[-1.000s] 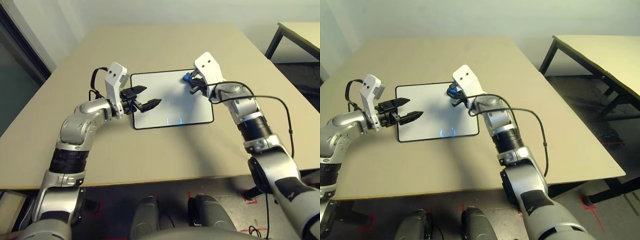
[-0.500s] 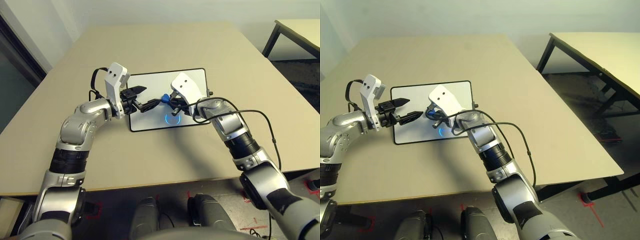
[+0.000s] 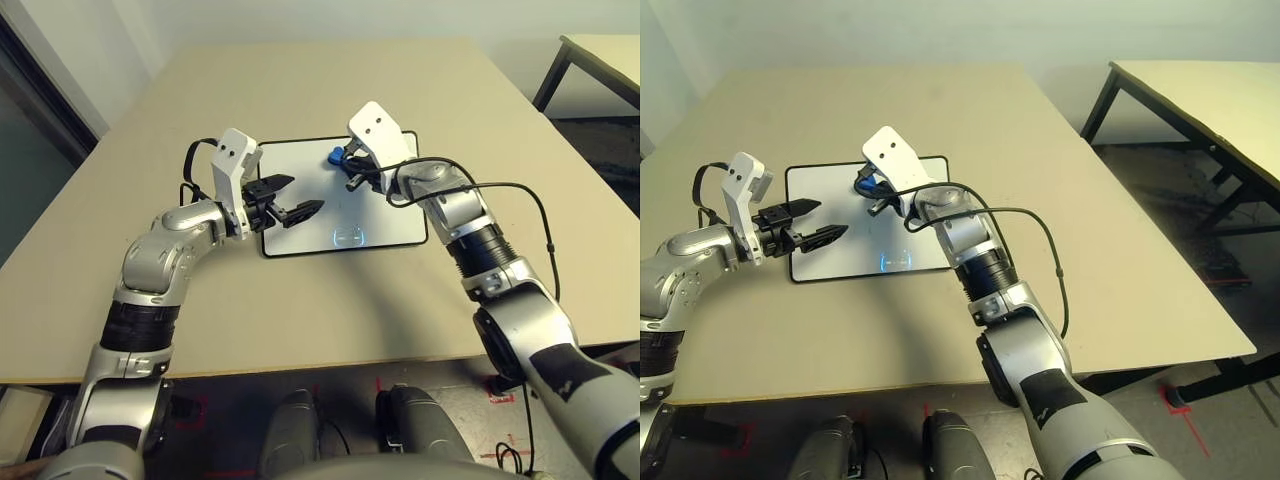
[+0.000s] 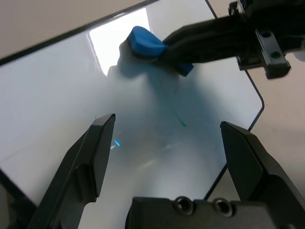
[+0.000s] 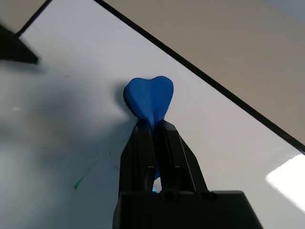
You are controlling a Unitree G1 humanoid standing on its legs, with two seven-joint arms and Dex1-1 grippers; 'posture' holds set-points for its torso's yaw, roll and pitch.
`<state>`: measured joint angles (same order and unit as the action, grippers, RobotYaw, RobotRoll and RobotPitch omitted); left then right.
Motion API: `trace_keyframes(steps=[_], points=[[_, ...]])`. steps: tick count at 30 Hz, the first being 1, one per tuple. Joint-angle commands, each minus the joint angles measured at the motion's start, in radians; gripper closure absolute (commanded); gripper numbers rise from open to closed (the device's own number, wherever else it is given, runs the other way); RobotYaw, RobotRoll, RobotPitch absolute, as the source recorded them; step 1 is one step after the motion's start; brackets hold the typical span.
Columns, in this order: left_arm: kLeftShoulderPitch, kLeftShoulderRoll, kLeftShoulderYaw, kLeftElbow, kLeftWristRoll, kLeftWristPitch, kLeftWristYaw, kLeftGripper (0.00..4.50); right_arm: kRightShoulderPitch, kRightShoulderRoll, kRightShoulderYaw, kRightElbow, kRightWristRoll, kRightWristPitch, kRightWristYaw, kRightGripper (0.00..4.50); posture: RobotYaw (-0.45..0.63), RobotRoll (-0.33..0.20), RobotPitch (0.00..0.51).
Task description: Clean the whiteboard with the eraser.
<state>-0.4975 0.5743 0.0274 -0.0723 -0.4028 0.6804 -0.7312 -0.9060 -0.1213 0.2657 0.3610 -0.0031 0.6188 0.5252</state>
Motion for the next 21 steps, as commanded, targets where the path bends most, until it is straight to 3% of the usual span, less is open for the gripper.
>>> trace_keyframes(steps=[1, 9, 21], points=[[0.009, 0.002, 0.006, -0.008, -0.006, 0.008, 0.001, 0.0, 0.091, 0.0, 0.079, -0.045, -0.014, 0.092, 0.036, 4.47, 0.0, 0.0, 0.084], [0.005, 0.001, 0.002, -0.001, -0.003, 0.005, -0.003, 0.0, 0.171, -0.025, 0.137, -0.16, -0.018, 0.173, 0.069, 4.47, -0.01, 0.0, 0.085], [-0.003, 0.004, 0.001, 0.005, -0.001, 0.006, -0.009, 0.0, -0.054, 0.007, -0.052, 0.073, 0.0, -0.014, -0.062, 4.48, 0.0, 0.0, 0.081]])
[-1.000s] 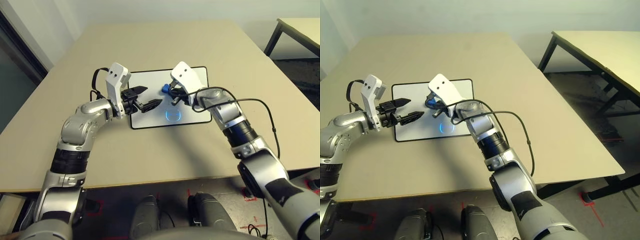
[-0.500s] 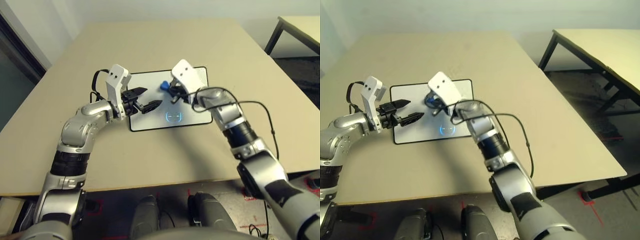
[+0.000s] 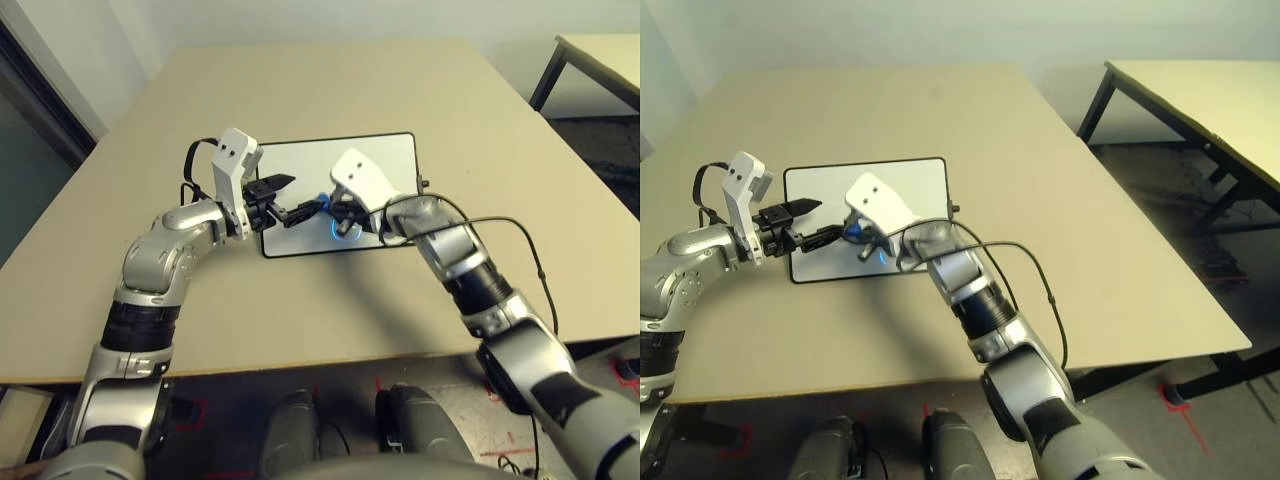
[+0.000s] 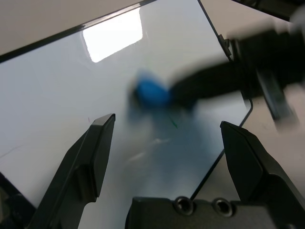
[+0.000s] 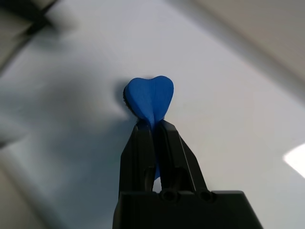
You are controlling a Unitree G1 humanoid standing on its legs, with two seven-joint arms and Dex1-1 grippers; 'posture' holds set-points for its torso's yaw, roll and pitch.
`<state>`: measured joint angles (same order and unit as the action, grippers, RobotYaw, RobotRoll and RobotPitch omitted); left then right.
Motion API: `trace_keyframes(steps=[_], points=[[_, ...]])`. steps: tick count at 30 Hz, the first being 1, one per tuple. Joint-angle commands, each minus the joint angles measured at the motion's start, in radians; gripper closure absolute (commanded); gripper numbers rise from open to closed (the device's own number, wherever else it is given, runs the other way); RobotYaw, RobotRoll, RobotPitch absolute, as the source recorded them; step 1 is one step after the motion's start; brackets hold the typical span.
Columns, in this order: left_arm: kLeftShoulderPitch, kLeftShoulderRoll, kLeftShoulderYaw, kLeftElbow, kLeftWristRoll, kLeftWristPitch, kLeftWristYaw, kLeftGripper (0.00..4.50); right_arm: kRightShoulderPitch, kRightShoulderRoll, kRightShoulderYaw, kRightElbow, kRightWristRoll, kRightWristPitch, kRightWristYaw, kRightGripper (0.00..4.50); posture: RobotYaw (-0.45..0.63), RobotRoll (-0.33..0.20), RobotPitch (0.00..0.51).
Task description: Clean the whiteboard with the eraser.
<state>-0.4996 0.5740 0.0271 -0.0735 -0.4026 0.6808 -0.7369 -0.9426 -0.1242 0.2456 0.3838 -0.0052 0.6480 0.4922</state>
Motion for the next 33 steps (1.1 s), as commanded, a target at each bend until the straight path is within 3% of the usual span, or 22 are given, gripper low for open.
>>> trace_keyframes(steps=[1, 6, 13, 17, 22, 33], points=[[-0.001, 0.005, 0.002, 0.006, -0.001, 0.006, -0.003, 0.0, -0.026, 0.012, -0.041, 0.06, 0.002, -0.055, -0.036, 4.48, 0.0, 0.0, 0.08], [-0.003, 0.004, 0.002, 0.007, 0.0, 0.005, -0.005, 0.0, -0.009, 0.019, -0.034, 0.067, -0.005, -0.062, -0.03, 4.48, 0.0, 0.0, 0.074], [-0.006, 0.004, 0.0, 0.01, 0.001, 0.002, -0.007, 0.0, 0.148, 0.007, 0.094, -0.112, -0.016, 0.07, 0.058, 4.48, 0.0, 0.0, 0.071], [-0.009, 0.004, -0.002, 0.01, 0.002, 0.002, -0.009, 0.0, 0.182, -0.013, 0.135, -0.17, -0.019, 0.131, 0.088, 4.48, -0.01, 0.0, 0.07], [-0.014, 0.005, -0.005, 0.014, 0.003, 0.001, -0.012, 0.0, 0.17, -0.022, 0.13, -0.166, -0.019, 0.139, 0.085, 4.48, -0.01, 0.0, 0.067], [-0.022, -0.001, -0.009, 0.022, 0.007, -0.002, -0.014, 0.0, 0.012, -0.018, 0.009, -0.042, -0.018, 0.048, -0.017, 4.48, -0.01, 0.0, 0.062]])
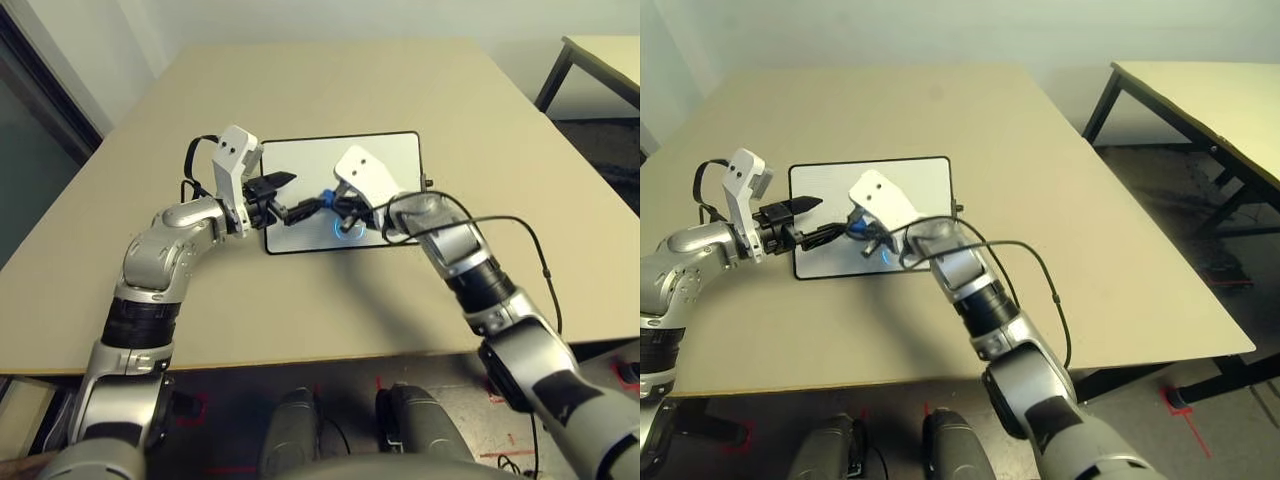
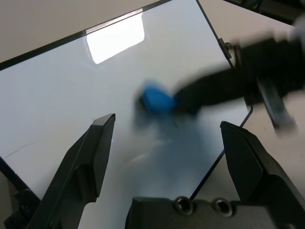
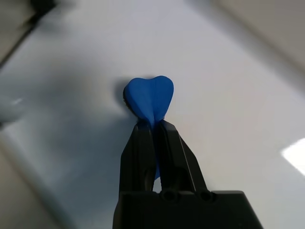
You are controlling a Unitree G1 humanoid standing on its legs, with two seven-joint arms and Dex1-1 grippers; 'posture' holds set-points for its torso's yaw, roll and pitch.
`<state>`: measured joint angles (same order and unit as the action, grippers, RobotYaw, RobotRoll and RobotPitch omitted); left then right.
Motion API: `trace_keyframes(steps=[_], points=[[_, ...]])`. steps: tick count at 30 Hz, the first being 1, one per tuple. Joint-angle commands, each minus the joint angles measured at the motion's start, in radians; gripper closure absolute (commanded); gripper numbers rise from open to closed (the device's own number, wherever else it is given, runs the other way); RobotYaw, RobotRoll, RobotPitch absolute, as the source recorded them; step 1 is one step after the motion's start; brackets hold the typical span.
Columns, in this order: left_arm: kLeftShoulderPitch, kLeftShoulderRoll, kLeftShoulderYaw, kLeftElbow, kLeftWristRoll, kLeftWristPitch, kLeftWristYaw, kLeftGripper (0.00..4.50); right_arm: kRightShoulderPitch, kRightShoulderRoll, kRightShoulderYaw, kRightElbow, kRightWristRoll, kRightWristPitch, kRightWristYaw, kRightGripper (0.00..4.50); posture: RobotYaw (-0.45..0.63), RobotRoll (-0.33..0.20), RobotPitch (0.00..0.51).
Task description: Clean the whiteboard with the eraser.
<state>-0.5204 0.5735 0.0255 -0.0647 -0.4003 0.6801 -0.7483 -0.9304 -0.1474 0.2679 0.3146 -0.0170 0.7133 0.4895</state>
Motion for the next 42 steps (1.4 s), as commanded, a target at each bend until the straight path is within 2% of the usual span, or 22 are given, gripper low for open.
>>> trace_keyframes(steps=[1, 5, 17, 23, 32, 42], points=[[-0.001, 0.0, -0.007, 0.013, 0.005, -0.002, -0.003, 0.0, -0.002, 0.005, -0.018, 0.029, -0.006, -0.022, -0.018, 4.48, -0.01, 0.0, 0.062], [0.003, 0.0, -0.005, 0.008, 0.004, 0.0, -0.002, 0.0, 0.007, -0.001, -0.014, 0.019, -0.005, -0.014, -0.016, 4.48, -0.01, 0.0, 0.064], [0.0, 0.005, -0.003, 0.01, 0.004, 0.002, -0.003, 0.0, 0.132, -0.041, 0.109, -0.157, -0.005, 0.14, 0.089, 4.48, -0.01, 0.0, 0.066], [-0.005, 0.003, -0.005, 0.016, 0.005, -0.001, -0.005, 0.0, 0.104, -0.035, 0.084, -0.128, -0.008, 0.115, 0.071, 4.48, -0.01, 0.0, 0.067], [0.001, 0.002, -0.003, 0.011, 0.005, -0.002, -0.003, 0.0, -0.037, -0.033, -0.044, 0.03, -0.009, -0.054, -0.033, 4.48, -0.01, 0.0, 0.068], [0.004, 0.002, 0.003, 0.013, 0.004, -0.004, 0.001, 0.0, 0.005, -0.031, -0.013, 0.068, -0.035, -0.085, -0.015, 4.48, 0.0, 0.0, 0.07]])
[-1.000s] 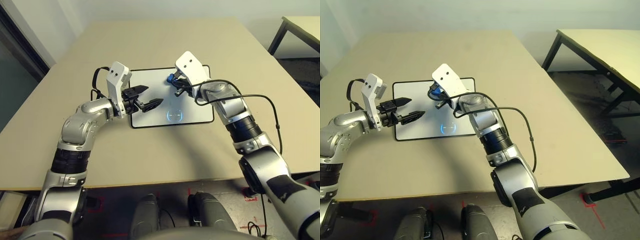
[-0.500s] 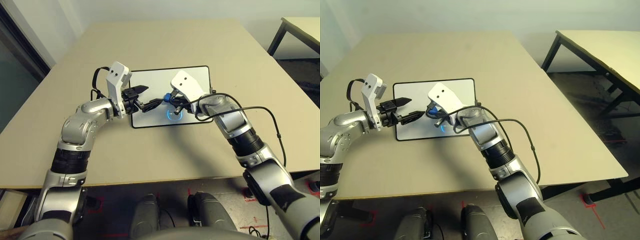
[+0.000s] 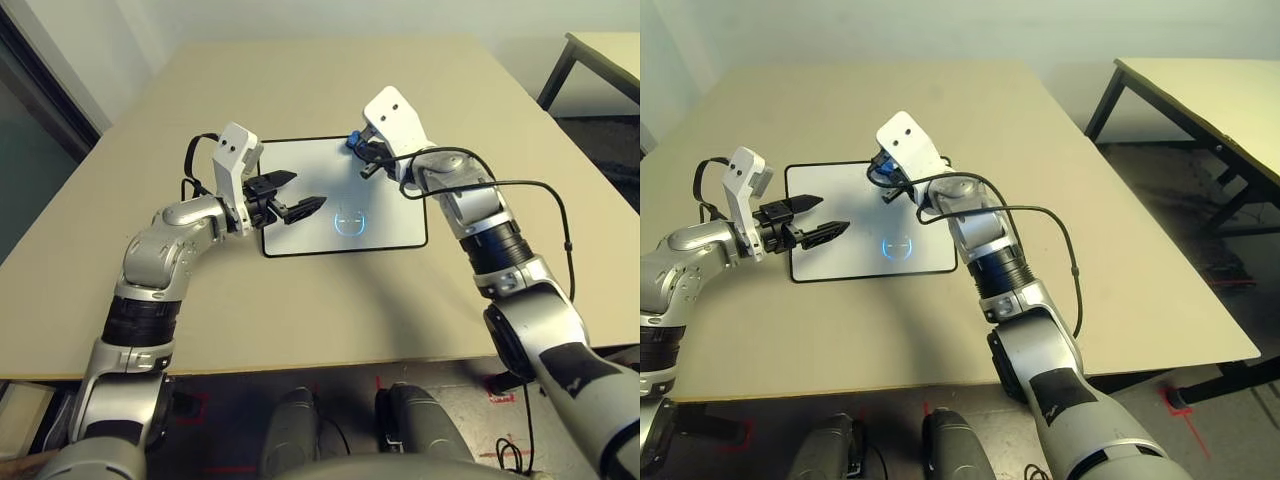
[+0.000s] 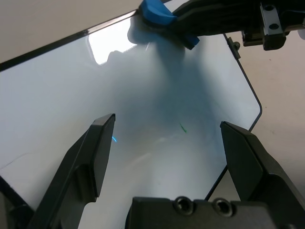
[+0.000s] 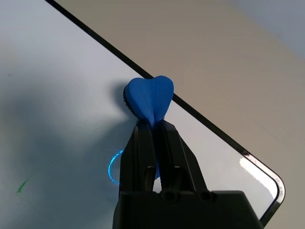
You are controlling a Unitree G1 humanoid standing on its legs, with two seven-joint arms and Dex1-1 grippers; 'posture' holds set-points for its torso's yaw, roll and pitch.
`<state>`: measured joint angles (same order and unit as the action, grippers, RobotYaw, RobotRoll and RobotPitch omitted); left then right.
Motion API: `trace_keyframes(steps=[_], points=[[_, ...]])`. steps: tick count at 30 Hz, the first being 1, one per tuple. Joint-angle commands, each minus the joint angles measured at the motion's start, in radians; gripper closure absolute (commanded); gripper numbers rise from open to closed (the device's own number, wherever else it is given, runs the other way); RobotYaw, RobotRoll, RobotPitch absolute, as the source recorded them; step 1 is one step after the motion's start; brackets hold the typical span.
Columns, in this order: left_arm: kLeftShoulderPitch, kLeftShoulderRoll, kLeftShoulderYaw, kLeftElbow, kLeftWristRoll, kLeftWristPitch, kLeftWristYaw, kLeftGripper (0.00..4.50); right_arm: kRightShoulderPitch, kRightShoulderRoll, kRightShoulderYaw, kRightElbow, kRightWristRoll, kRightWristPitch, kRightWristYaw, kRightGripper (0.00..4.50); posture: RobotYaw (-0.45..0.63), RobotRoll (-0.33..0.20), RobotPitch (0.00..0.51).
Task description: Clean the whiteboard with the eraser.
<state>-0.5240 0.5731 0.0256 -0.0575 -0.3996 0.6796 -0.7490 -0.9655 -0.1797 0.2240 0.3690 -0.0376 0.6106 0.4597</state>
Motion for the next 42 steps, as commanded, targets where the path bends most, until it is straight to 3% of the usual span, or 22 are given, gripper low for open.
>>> trace_keyframes(steps=[1, 13, 33, 39, 42], points=[[0.009, 0.003, 0.003, 0.005, 0.003, -0.003, 0.002, 0.0, 0.05, 0.005, 0.039, 0.003, -0.015, 0.024, 0.02, 4.48, 0.0, 0.0, 0.071], [0.009, 0.001, 0.004, 0.003, 0.002, -0.003, 0.004, 0.0, 0.153, 0.011, 0.115, -0.128, -0.017, 0.107, 0.068, 4.49, 0.0, 0.0, 0.071], [0.017, 0.0, 0.003, -0.005, -0.001, 0.001, 0.01, 0.0, 0.227, -0.019, 0.184, -0.152, -0.023, 0.151, 0.132, 4.49, 0.0, 0.0, 0.075], [0.003, 0.002, 0.003, 0.016, 0.006, -0.013, 0.006, 0.0, 0.207, -0.021, 0.148, -0.12, -0.022, 0.128, 0.117, 4.49, 0.0, 0.0, 0.068], [-0.019, -0.01, 0.018, 0.044, 0.02, -0.065, 0.024, 0.0, 0.159, -0.012, 0.076, -0.136, 0.013, 0.12, 0.102, 4.49, 0.0, 0.0, 0.06]])
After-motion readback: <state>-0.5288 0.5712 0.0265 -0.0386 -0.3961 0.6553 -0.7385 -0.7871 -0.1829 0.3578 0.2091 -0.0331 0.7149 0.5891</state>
